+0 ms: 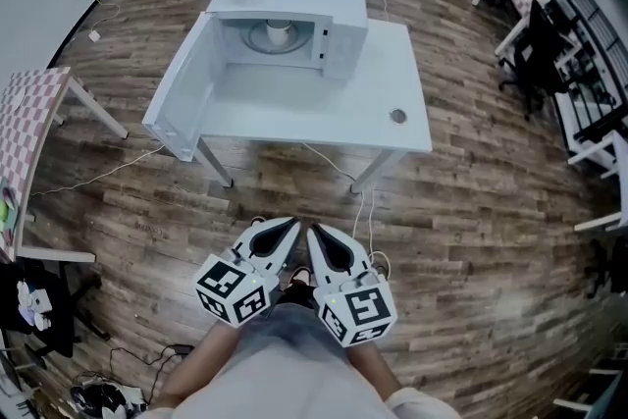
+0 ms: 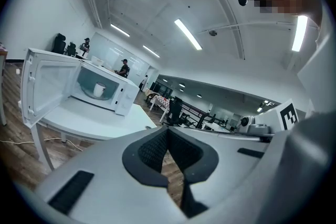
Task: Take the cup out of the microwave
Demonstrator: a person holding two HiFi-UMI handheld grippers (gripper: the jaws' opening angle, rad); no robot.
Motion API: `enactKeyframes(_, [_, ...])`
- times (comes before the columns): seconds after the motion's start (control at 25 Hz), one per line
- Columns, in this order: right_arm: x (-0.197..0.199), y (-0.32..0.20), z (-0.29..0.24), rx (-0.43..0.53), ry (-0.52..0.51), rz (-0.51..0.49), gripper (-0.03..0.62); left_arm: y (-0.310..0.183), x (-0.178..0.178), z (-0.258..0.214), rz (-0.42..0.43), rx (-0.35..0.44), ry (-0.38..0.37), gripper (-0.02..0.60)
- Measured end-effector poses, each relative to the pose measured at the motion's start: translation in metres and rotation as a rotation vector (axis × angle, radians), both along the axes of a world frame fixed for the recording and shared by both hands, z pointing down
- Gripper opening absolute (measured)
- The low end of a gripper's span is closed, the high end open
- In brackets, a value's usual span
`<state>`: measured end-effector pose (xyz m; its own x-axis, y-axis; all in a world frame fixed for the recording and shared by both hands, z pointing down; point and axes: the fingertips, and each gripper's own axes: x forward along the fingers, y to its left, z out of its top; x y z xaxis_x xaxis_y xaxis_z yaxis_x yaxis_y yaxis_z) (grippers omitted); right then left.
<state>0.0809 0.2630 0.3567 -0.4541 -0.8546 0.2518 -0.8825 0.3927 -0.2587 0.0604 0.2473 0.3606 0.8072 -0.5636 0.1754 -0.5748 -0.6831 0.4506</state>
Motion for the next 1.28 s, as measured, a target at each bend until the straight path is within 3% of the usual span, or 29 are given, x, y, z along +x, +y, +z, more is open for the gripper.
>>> enactKeyframes(1.28, [-0.030, -0.155, 0.025, -0.105, -0.006, -0.058, 0.023, -0.158, -0.024, 0.010, -0.006, -0.066, 0.014, 0.009])
